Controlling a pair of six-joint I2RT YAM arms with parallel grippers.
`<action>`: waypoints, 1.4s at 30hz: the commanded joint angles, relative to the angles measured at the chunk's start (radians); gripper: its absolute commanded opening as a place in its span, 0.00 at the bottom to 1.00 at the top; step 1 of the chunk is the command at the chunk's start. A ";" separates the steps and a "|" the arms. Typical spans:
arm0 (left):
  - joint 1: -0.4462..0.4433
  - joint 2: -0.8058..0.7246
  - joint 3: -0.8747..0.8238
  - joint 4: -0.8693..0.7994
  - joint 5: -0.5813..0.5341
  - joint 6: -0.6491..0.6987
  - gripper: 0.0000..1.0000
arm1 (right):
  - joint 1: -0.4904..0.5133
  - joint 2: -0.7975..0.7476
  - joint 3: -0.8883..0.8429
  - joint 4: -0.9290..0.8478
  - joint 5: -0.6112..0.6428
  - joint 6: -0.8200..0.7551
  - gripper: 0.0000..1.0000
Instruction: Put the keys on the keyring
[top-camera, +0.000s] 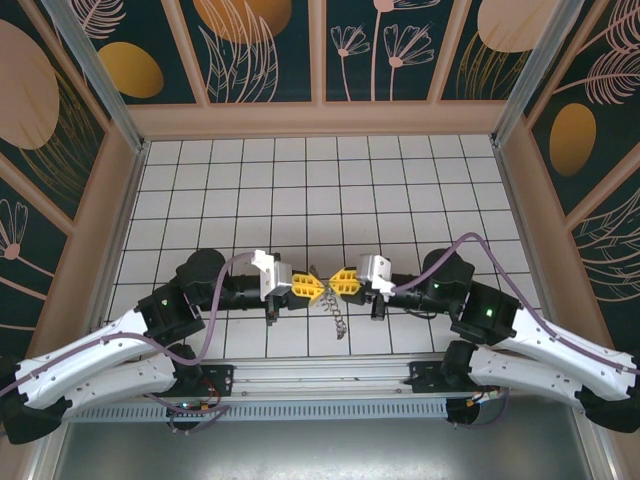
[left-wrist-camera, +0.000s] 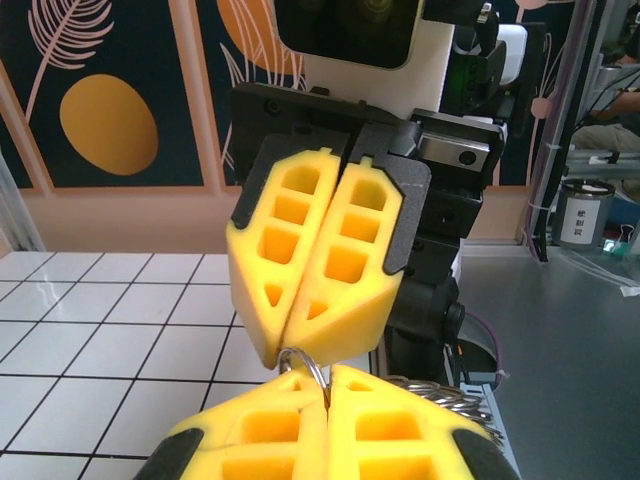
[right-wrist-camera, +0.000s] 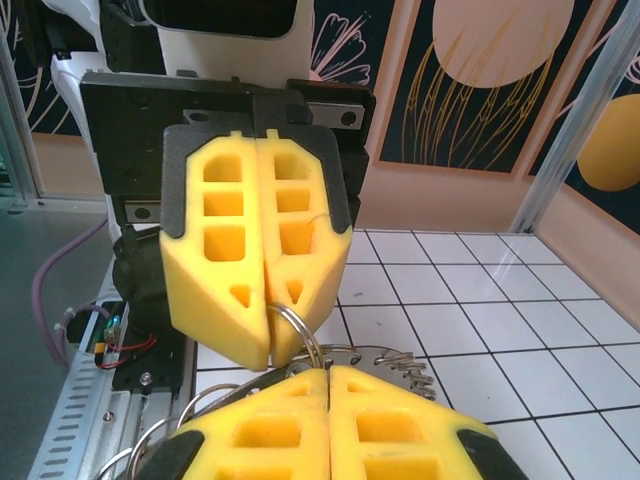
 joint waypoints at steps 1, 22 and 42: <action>-0.012 -0.027 0.011 0.103 0.044 0.002 0.00 | 0.007 -0.023 -0.027 0.006 0.030 0.011 0.07; -0.012 -0.015 0.026 0.105 0.064 0.005 0.00 | 0.007 0.062 -0.029 0.061 0.009 0.016 0.21; -0.013 0.012 0.042 0.051 0.072 0.026 0.00 | 0.013 -0.110 -0.112 0.120 -0.029 0.018 0.33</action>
